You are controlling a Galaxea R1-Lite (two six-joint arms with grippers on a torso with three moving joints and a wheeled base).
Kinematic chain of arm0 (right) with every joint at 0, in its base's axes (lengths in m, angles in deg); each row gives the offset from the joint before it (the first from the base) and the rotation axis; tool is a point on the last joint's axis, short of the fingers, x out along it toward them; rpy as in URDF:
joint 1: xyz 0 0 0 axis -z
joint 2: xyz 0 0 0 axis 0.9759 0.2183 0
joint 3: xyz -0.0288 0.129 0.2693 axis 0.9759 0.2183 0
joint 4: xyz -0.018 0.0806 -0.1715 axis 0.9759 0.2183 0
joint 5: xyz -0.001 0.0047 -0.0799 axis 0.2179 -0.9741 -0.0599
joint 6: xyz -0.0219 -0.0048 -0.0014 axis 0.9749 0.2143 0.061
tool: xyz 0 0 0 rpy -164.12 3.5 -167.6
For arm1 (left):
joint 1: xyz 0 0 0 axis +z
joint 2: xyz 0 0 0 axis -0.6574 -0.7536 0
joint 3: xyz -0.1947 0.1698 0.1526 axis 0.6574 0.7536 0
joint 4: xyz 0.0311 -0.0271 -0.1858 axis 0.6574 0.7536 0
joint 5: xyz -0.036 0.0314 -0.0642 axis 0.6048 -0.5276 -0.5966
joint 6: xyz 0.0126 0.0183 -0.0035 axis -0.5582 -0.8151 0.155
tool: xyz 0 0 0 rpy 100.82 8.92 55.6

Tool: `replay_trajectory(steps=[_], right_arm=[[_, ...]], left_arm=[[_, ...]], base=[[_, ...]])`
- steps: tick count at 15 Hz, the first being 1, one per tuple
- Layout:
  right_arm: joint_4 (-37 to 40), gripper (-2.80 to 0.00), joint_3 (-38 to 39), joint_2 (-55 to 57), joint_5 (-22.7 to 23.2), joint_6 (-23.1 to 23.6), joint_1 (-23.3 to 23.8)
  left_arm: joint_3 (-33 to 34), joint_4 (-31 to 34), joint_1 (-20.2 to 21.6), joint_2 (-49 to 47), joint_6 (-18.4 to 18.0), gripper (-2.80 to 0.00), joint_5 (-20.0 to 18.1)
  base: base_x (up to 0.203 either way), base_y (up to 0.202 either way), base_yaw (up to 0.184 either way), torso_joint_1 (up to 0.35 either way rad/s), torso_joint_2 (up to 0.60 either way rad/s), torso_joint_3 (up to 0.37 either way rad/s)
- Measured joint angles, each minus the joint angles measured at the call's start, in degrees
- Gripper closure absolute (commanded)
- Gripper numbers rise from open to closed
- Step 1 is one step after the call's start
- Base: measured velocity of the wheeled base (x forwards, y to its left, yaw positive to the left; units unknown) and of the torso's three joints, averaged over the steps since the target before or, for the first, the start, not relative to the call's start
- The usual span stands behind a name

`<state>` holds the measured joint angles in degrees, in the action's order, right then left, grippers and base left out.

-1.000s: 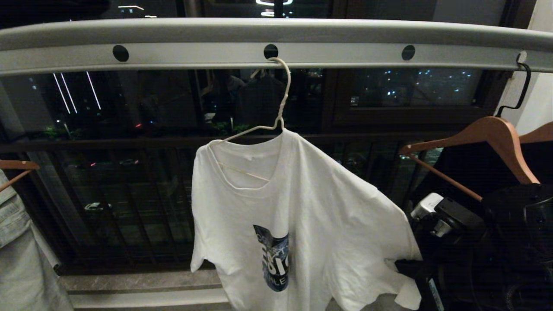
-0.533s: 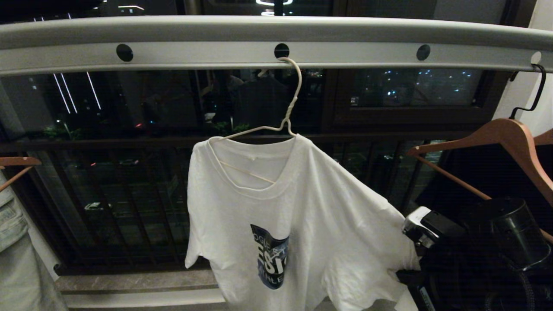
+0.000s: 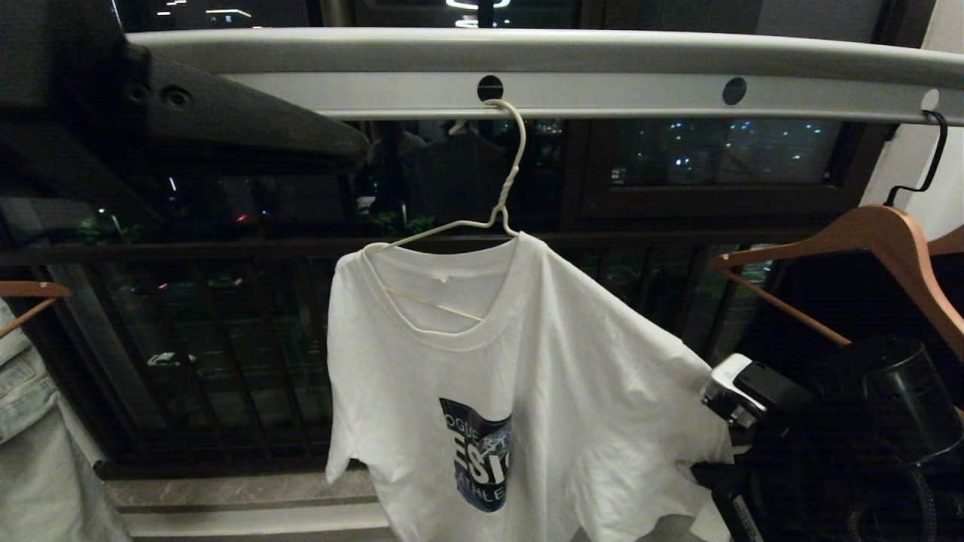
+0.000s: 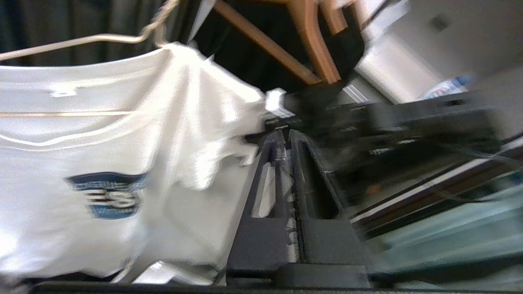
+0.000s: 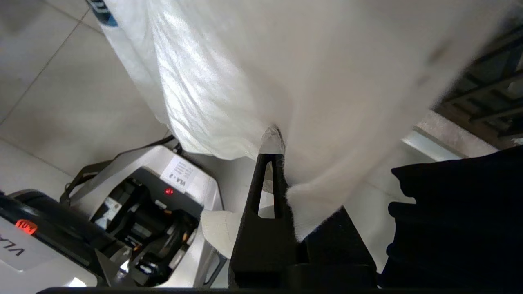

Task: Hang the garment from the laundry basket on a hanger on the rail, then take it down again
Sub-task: Take the clothes off the clothes rack

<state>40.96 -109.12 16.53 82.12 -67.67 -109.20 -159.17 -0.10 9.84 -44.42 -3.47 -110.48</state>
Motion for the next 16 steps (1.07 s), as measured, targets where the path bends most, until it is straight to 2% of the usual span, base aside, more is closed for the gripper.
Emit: replay_trajectory(steps=[3,4,6,8,11,16], right_arm=[[0.13,0.00,-0.87,-0.70,0.00,0.78,0.02],[0.09,0.00,-1.19,-0.79,0.00,1.52,0.02],[0.09,0.00,-1.79,-0.82,0.00,1.94,0.02],[0.13,0.00,-2.53,-0.74,0.00,2.07,0.02],[0.15,0.00,-3.09,-0.65,0.02,2.14,0.02],[0.15,0.00,-3.25,-0.68,0.00,3.00,0.02]], left_arm=[[0.18,-1.16,-0.66,-5.88,-2.84,-2.80,0.98],[0.23,-2.98,-1.55,-7.80,-3.13,-2.80,3.19],[1.11,-8.06,-3.82,-10.73,-3.36,-2.80,10.29],[3.50,-15.59,-6.22,-12.74,-4.43,-2.80,16.78],[7.93,-24.76,-7.19,-14.66,-11.09,-2.80,20.83],[9.80,-36.94,-7.30,-20.72,-16.11,-2.80,30.84]], base=[[0.000,0.000,0.000,0.000,0.00,0.000],[0.000,0.000,0.000,0.000,0.00,0.000],[0.000,0.000,0.000,0.000,0.00,0.000],[0.000,0.000,0.000,0.000,0.00,0.000],[0.000,0.000,0.000,0.000,0.00,0.000],[0.000,0.000,0.000,0.000,0.00,0.000]])
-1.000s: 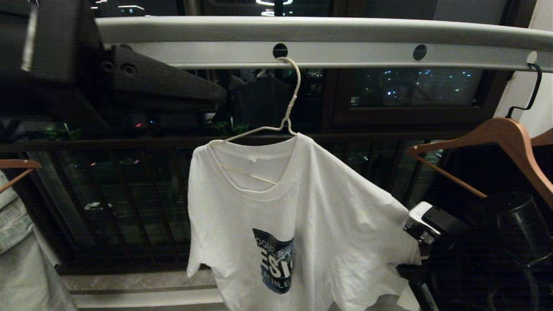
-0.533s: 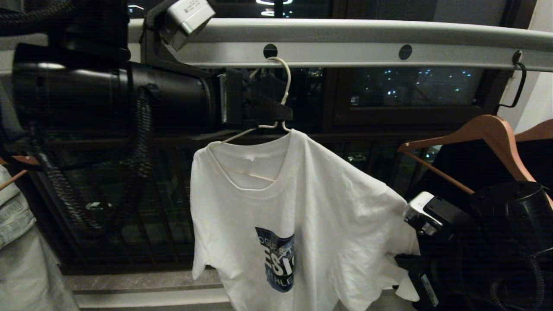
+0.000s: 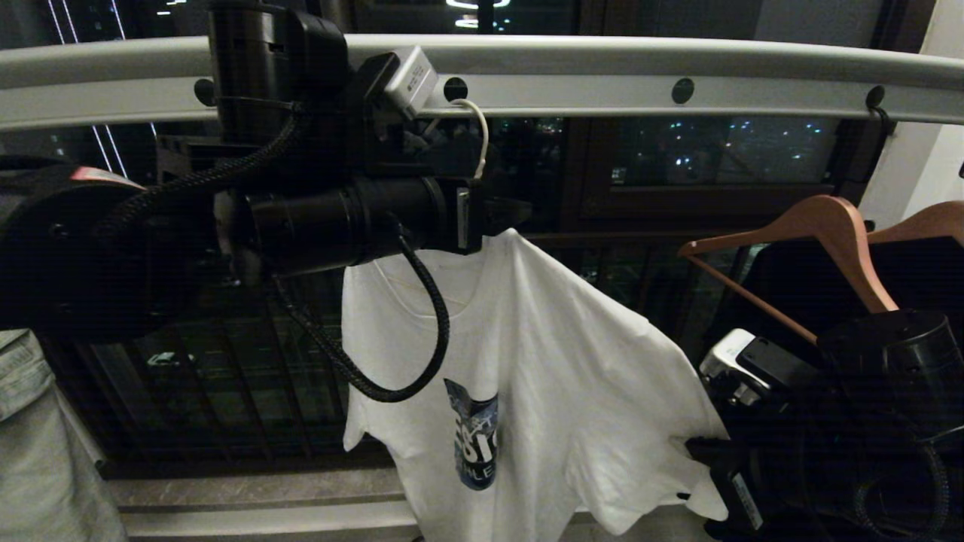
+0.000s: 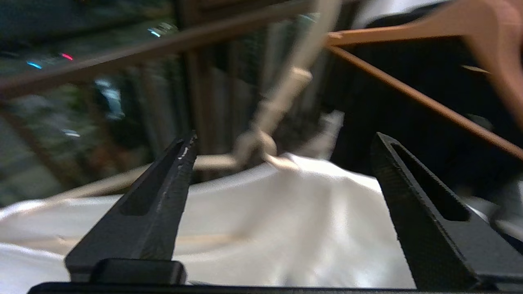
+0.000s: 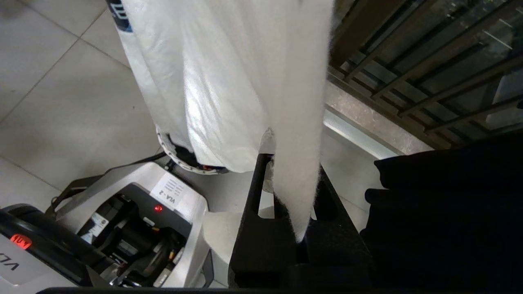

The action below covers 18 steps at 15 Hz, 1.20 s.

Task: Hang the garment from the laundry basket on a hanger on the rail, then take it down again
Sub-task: Take the clothes off the clothes rack

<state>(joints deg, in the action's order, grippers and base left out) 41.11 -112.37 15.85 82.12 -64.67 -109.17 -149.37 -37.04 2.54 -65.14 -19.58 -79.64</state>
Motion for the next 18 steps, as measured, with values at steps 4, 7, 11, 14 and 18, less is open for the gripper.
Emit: replay_trajectory(steps=[4,7,11,14,18], right_arm=[[0.02,0.00,-0.01,0.00,0.00,0.03,0.00],[0.02,0.00,-0.01,0.05,0.00,0.10,0.00],[0.03,0.00,0.22,0.09,0.00,0.07,0.00],[0.02,0.00,1.30,-0.02,0.00,0.02,0.00],[0.00,0.00,4.17,-0.28,0.01,0.00,0.00]], left_arm=[[-0.24,-7.66,0.24,-3.97,-0.19,0.00,0.85],[-0.38,-8.16,0.32,-5.12,-0.14,0.00,0.85],[-1.22,-8.15,0.33,-5.49,0.17,0.00,1.03],[-2.57,-8.13,0.50,-5.64,0.49,0.00,2.03],[-2.80,-8.14,0.52,-5.78,0.49,0.00,1.99]], base=[[0.000,0.000,0.000,0.000,0.00,0.000],[0.000,0.000,0.000,0.000,0.00,0.000],[0.000,0.000,0.000,0.000,0.00,0.000],[0.000,0.000,0.000,0.000,0.00,0.000],[0.000,0.000,0.000,0.000,0.00,0.000]])
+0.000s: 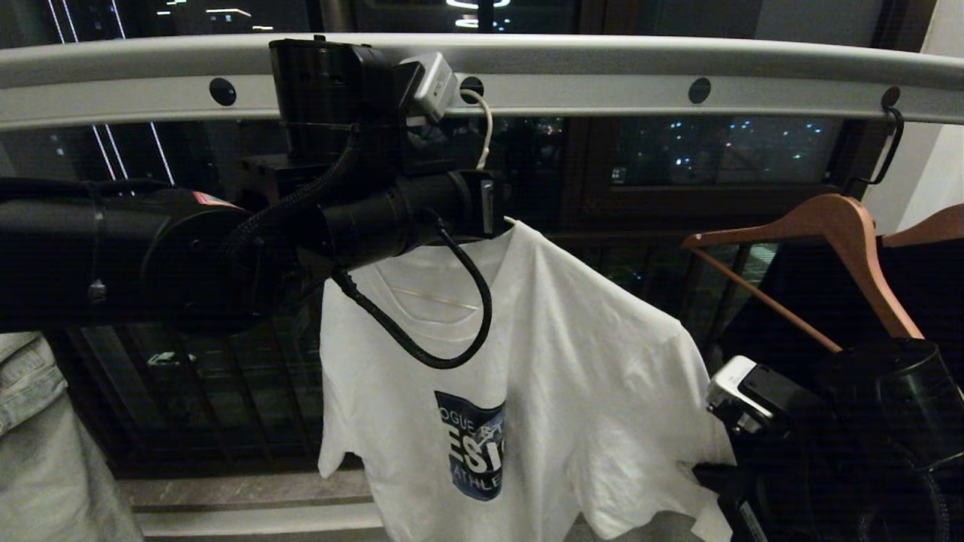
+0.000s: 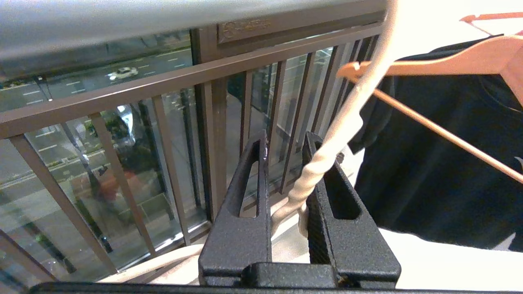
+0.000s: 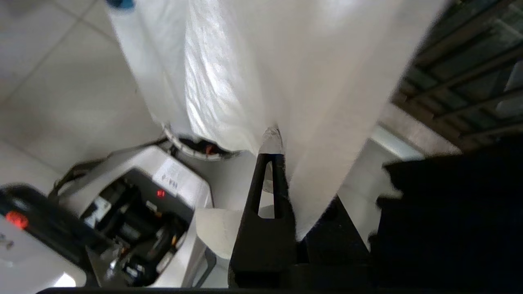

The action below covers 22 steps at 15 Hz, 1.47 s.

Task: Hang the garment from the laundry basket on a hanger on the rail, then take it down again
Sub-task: Take the clothes off the clothes rack

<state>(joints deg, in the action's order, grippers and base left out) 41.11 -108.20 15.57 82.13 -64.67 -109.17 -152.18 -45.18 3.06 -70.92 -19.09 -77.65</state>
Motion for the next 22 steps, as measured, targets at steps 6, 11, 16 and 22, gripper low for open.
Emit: replay_trajectory(steps=[6,11,16,22], right_arm=[[-0.19,0.00,4.03,0.09,0.05,-0.04,0.00],[-0.34,0.00,4.79,-0.02,0.02,-0.06,0.00],[-0.39,0.00,4.49,-0.13,-0.01,-0.06,0.00],[-0.37,0.00,5.64,-0.17,0.01,0.60,0.00]], left_arm=[[-0.80,0.35,-0.02,-0.05,0.09,0.00,-0.09],[-0.91,0.46,0.00,-0.05,0.11,0.00,-0.06],[-0.91,0.46,0.00,0.00,0.06,0.00,-0.03],[-0.92,0.72,0.55,0.02,-0.02,0.00,-0.07]], base=[[0.000,0.000,0.000,0.000,0.00,0.000],[0.000,0.000,0.000,0.000,0.00,0.000],[0.000,0.000,0.000,0.000,0.00,0.000],[0.000,0.000,0.000,0.000,0.00,0.000]])
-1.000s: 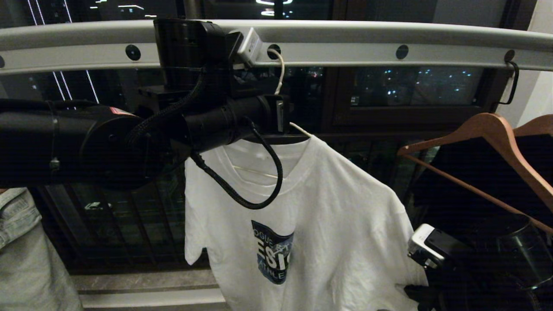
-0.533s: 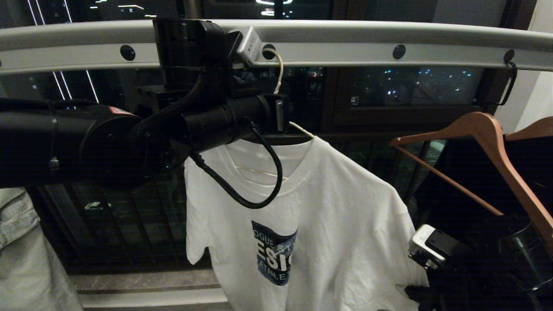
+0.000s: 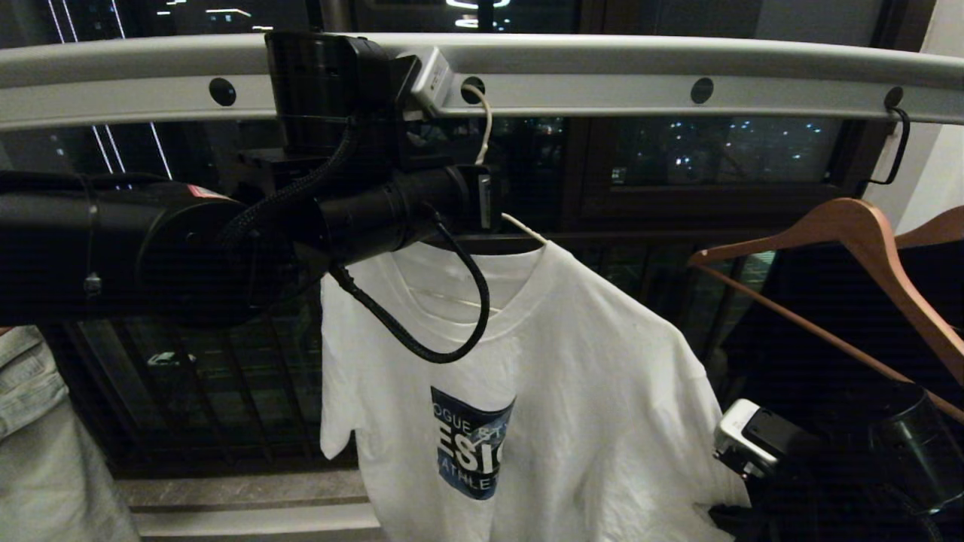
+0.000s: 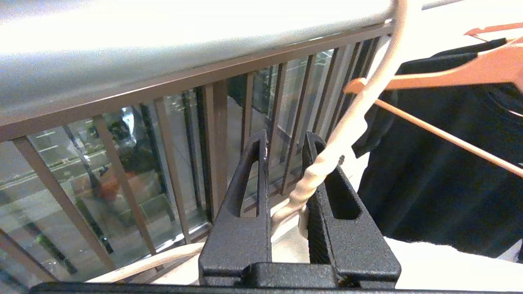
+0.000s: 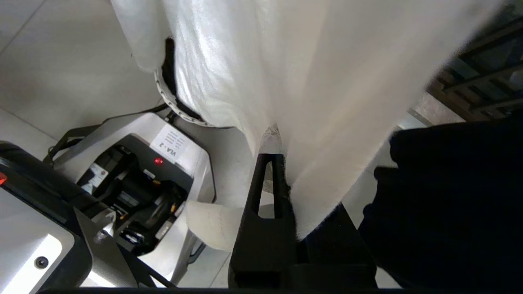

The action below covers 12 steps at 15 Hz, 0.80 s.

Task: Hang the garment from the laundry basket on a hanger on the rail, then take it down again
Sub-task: Take the clothes off the clothes rack

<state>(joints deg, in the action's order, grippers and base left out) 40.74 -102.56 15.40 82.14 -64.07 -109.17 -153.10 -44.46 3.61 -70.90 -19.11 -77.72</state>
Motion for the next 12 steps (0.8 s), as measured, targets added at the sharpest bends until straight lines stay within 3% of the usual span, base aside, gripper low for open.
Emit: replay_trajectory(steps=[5,6,7,12], right_arm=[[0.11,0.00,0.29,0.45,-0.02,0.66,-0.02],[0.09,-1.10,0.29,0.41,-0.04,0.70,-0.02],[0.06,-2.80,0.29,0.32,-0.42,0.77,-0.02],[0.02,-2.80,-0.02,-1.98,-0.68,0.48,-0.02]], left_arm=[[-0.80,0.05,0.23,0.00,0.02,0.00,-0.02],[-0.82,0.05,0.23,-0.02,0.02,0.00,-0.02],[-0.82,0.02,0.23,-0.05,0.02,0.00,0.00],[-0.80,0.00,0.23,-0.08,0.05,0.00,0.00]], base=[[0.000,0.000,0.000,0.000,0.00,0.000],[0.000,0.000,0.000,0.000,0.00,0.000],[0.000,0.000,0.000,0.000,0.00,0.000],[0.000,0.000,0.000,0.000,0.00,0.000]])
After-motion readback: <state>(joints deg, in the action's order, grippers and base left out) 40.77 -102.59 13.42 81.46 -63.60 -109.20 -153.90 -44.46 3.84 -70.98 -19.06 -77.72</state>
